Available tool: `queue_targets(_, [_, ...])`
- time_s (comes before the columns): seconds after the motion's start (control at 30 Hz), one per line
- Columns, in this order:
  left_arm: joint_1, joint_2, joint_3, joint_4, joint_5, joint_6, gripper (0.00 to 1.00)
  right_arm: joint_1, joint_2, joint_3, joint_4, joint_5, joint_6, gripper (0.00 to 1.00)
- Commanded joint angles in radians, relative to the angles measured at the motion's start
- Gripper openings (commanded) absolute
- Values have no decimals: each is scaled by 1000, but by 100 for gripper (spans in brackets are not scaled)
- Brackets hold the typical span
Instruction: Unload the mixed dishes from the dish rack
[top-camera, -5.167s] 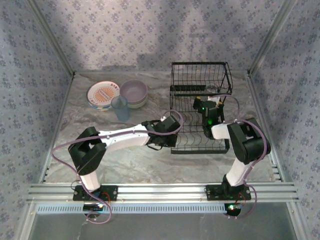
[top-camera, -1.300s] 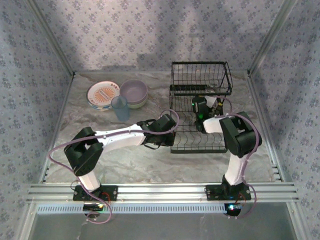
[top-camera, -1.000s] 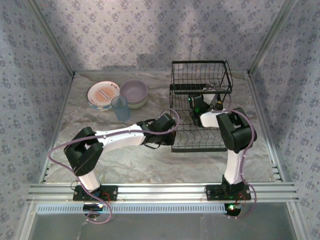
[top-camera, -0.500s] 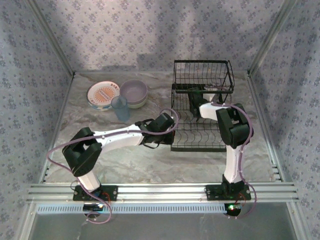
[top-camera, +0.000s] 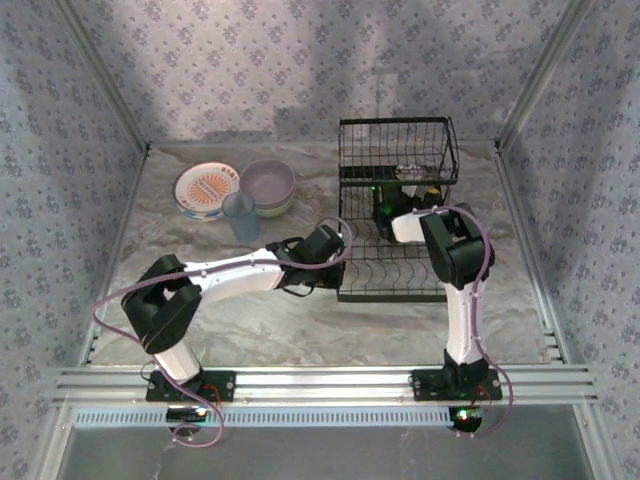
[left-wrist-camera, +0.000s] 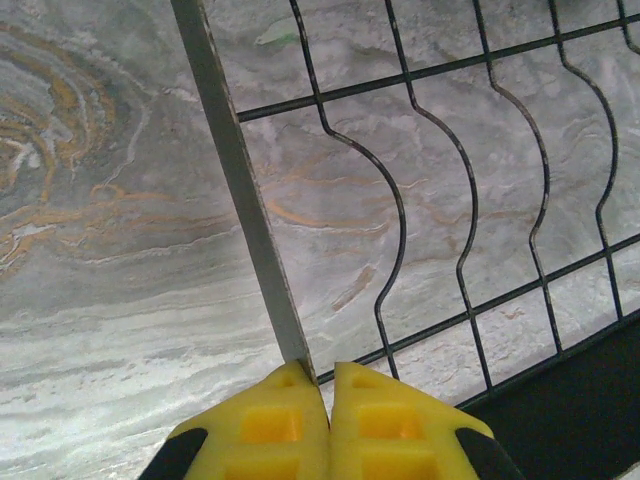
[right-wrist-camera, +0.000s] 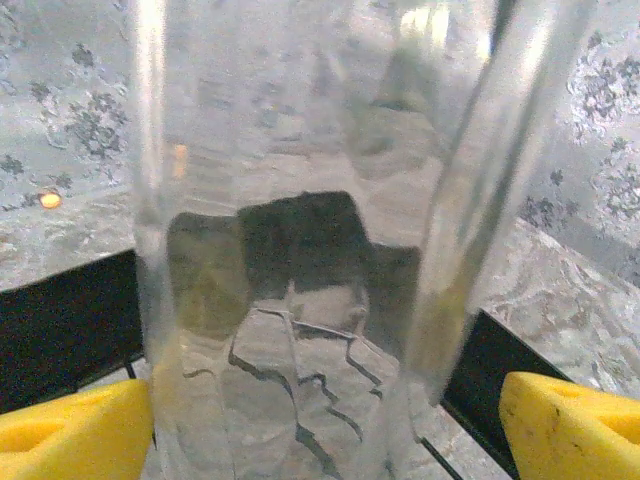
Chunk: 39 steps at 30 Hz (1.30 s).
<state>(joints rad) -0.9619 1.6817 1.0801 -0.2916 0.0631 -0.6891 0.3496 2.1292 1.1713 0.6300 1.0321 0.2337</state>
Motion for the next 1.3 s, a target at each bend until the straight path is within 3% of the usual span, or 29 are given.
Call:
queue_targets(0.0, [-38,-43,-27,-134,181,92,0,-19,-5,30,240,91,-155,85])
queue_targets(0.63, [-23,6,59,-177,189,86,0,8,19,-45,450,70,-264,56])
queue_targets(0.93, [-3,35,123,-207,191,88,0,17,-48,-109,336,-1,-125,41])
queue_targets(1.27, [2,56,161,-228,184,88,0,51,-117,-181,260,-23,-52,35])
